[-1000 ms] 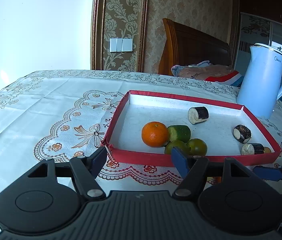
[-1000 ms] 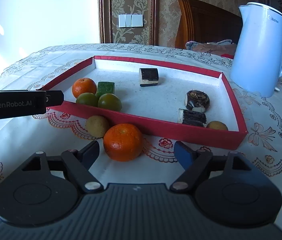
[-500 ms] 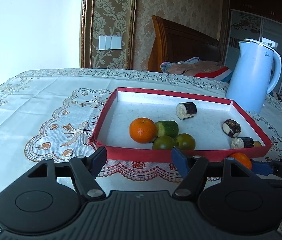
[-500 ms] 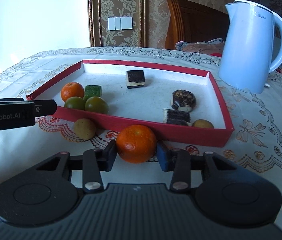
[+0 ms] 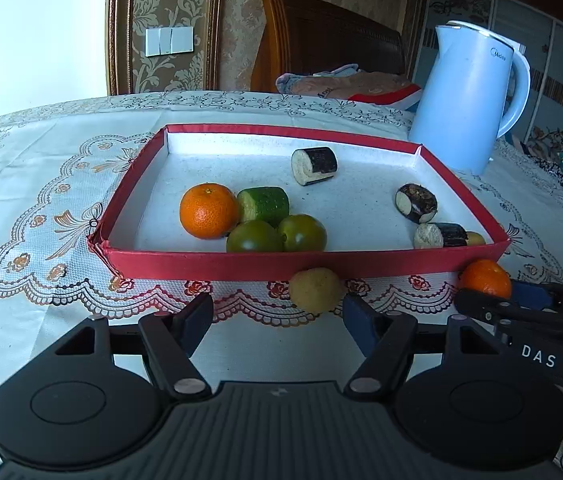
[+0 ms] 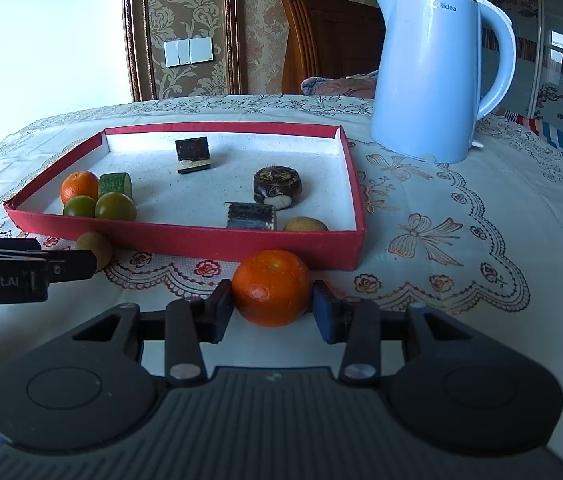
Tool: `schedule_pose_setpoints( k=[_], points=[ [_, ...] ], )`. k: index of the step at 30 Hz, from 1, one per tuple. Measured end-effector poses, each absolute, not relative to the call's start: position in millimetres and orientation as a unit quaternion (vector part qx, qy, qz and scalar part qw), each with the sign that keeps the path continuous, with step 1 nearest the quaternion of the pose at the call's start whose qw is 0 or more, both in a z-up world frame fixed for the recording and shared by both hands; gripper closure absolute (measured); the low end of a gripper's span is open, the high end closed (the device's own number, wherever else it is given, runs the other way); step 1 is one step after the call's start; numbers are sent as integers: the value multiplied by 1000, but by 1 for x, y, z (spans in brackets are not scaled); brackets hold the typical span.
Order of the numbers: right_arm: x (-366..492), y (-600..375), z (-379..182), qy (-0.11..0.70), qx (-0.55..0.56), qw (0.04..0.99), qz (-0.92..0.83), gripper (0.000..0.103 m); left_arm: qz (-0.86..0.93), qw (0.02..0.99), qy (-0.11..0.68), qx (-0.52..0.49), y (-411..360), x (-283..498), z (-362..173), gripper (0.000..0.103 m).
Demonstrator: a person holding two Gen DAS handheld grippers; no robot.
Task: Organize fruits
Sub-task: 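Close the right tool on the orange while the left tool reaches a brown round fruit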
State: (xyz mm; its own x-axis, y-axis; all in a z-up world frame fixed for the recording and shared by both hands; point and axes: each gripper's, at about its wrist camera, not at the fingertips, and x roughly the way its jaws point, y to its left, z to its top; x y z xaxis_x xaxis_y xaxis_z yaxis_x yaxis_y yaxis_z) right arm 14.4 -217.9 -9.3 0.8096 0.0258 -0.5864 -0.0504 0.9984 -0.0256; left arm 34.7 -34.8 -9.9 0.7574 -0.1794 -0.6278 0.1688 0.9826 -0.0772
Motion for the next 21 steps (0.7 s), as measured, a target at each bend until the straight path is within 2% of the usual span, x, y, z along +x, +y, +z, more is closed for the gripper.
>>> schedule_pose_setpoints(
  k=[7, 10, 12, 14, 17, 20, 21],
  points=[
    [15, -219, -9, 310, -14, 950, 23, 61, -75, 939, 336, 21, -54, 43, -14, 32],
    [14, -222, -9, 308, -7, 951, 20, 48, -73, 940, 332, 36, -59, 42, -16, 32],
    [13, -223, -8, 305, -2, 952, 20, 43, -76, 940, 331, 30, -56, 40, -16, 32],
    [13, -222, -8, 304, -4, 952, 19, 43, -78, 940, 331, 21, -53, 40, -16, 32],
    [12, -221, -8, 303, -6, 953, 18, 41, -75, 941, 329, 16, -50, 38, -16, 39],
    [12, -223, -7, 299, 0, 954, 13, 35, -83, 941, 326, 14, -49, 38, -15, 54],
    [12, -223, -7, 299, 0, 954, 13, 33, -83, 942, 326, 17, -50, 37, -15, 54]
  ],
)
